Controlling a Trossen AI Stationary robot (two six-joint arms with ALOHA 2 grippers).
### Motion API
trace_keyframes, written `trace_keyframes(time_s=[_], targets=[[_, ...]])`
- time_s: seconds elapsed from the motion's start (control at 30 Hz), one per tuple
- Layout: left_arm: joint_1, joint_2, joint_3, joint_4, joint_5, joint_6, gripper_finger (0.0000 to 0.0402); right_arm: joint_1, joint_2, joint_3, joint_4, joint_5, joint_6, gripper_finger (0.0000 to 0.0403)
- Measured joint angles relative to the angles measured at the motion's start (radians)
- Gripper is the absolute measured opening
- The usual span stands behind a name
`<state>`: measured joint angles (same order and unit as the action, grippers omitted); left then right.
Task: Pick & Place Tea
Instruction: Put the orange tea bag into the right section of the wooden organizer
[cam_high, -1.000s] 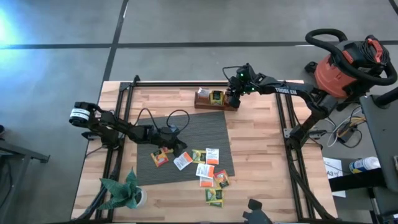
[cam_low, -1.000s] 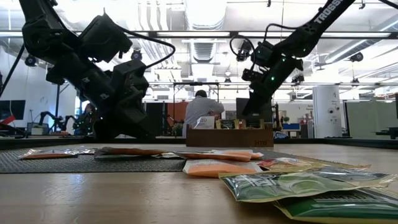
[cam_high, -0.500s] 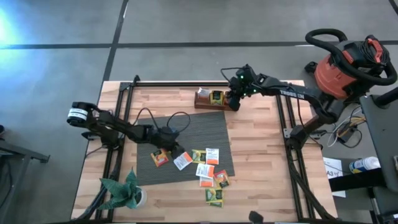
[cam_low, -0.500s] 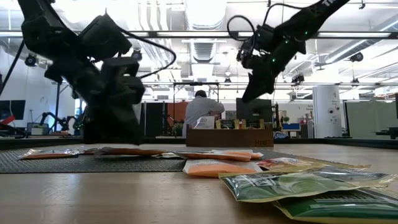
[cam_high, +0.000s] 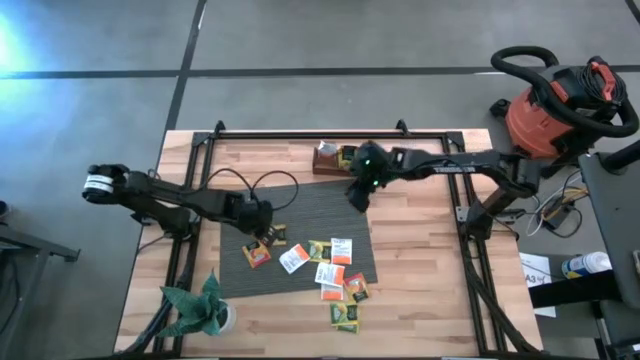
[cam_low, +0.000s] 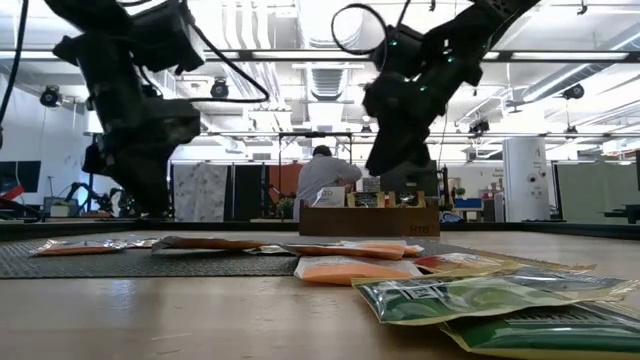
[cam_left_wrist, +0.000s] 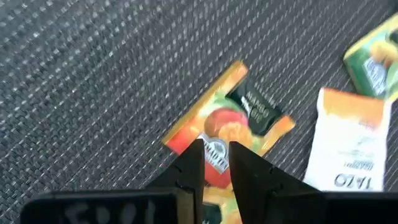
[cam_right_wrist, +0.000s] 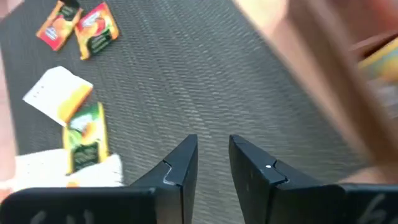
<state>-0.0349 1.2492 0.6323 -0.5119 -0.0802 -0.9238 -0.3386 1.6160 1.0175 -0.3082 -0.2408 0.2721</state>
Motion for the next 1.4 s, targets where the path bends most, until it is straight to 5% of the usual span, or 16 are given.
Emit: trace_keyframes(time_s=[0.4, 0.63, 1.17, 1.4], targets=[[-0.002, 0.02, -0.114, 0.101, 0.063, 0.033, 0.0069, 0.144, 0.169, 0.01, 0.398, -0.056, 0.467, 0.009], [-0.002, 0.019, -0.191, 0.307, 0.063, 0.031, 0.0069, 0.188, 0.273, 0.01, 0.653, -0.066, 0.693, 0.0093], [0.0, 0.023, -0.203, 0.38, 0.056, 0.008, 0.0069, 0.225, 0.52, 0.22, 0.637, -0.15, 0.823, 0.0115], [-0.002, -0.005, -0.143, 0.355, 0.048, 0.06, 0.0069, 0.223, 0.541, 0.345, 0.379, -0.113, 0.696, 0.0116]])
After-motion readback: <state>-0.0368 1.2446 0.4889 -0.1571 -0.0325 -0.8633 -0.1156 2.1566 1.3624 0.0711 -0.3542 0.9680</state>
